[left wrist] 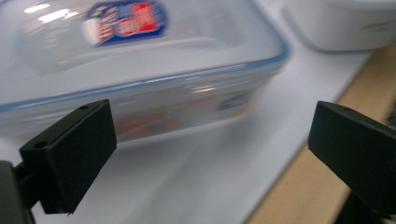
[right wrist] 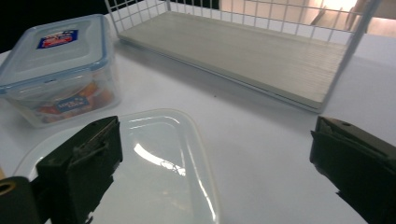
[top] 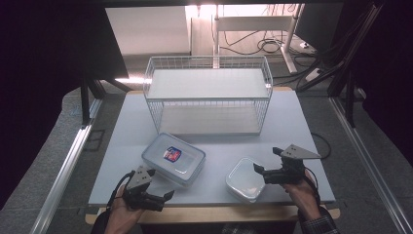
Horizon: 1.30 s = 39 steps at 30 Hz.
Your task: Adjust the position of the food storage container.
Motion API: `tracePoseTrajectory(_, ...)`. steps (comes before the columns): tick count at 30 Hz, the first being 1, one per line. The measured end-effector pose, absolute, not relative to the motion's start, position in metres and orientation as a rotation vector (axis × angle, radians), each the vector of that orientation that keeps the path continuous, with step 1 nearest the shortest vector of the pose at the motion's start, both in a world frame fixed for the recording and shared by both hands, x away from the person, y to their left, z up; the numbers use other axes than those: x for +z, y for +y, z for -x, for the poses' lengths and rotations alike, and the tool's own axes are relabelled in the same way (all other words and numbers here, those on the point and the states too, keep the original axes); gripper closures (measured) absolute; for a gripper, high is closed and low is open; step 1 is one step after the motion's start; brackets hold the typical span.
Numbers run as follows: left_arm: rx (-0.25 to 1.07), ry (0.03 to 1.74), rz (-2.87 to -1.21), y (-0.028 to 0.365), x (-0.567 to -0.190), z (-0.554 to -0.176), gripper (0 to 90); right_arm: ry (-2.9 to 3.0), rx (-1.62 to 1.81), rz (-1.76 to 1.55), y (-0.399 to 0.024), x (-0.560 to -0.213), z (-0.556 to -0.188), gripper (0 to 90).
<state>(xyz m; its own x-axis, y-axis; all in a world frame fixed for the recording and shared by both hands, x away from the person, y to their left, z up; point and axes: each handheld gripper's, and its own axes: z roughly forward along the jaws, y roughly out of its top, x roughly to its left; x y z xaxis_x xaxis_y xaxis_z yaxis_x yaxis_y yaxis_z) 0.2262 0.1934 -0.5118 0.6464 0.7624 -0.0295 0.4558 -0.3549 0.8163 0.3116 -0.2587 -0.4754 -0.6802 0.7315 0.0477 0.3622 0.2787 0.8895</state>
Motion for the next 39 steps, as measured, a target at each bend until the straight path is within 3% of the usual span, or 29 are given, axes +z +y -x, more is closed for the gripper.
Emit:
tracePoseTrajectory(6,0.561,0.934,-1.975,0.196,-0.511,-0.224,2.8,2.204,1.314,-1.033,-0.259,-0.477,-0.313,0.6)
tracePoseTrajectory(11,0.553,0.938,-2.006,0.194,-0.514,-0.226,3.0,2.254,1.281,-1.033,-0.253,-0.475,-0.311,0.7)
tracePoseTrajectory(19,0.588,0.963,-1.992,0.197,-0.513,-0.225,2.9,2.271,1.214,-0.982,-0.248,-0.468,-0.304,16.3)
tracePoseTrajectory(20,0.591,0.964,-1.989,0.198,-0.513,-0.225,2.9,2.271,1.216,-0.976,-0.246,-0.464,-0.301,26.1)
tracePoseTrajectory(22,0.586,0.937,-1.964,0.199,-0.511,-0.224,2.6,2.284,1.232,-0.944,-0.242,-0.460,-0.297,37.3)
tracePoseTrajectory(23,0.586,0.937,-1.964,0.199,-0.511,-0.224,2.6,2.284,1.232,-0.944,-0.242,-0.460,-0.297,37.3)
tracePoseTrajectory(24,0.594,0.930,-1.959,0.199,-0.510,-0.223,2.6,2.332,1.267,-0.912,-0.237,-0.457,-0.293,46.5)
tracePoseTrajectory(25,0.594,0.930,-1.959,0.199,-0.510,-0.223,2.6,2.332,1.267,-0.912,-0.237,-0.457,-0.293,46.5)
tracePoseTrajectory(27,0.599,0.936,-1.963,0.199,-0.511,-0.223,2.6,2.389,1.286,-0.882,-0.231,-0.455,-0.290,56.2)
tracePoseTrajectory(28,0.599,0.940,-1.968,0.199,-0.511,-0.224,2.6,2.439,1.291,-0.835,-0.226,-0.454,-0.287,67.3)
tracePoseTrajectory(29,0.599,0.940,-1.968,0.199,-0.511,-0.224,2.6,2.439,1.291,-0.835,-0.226,-0.454,-0.287,67.3)
tracePoseTrajectory(30,0.597,0.940,-1.966,0.199,-0.511,-0.224,2.6,2.487,1.294,-0.785,-0.219,-0.455,-0.283,76.2)
tracePoseTrajectory(32,0.596,0.940,-1.966,0.199,-0.511,-0.224,2.7,2.533,1.281,-0.744,-0.212,-0.456,-0.279,84.9)
tracePoseTrajectory(39,0.587,0.959,-1.986,0.200,-0.513,-0.225,3.0,2.656,1.306,-0.563,-0.192,-0.459,-0.265,89.5)
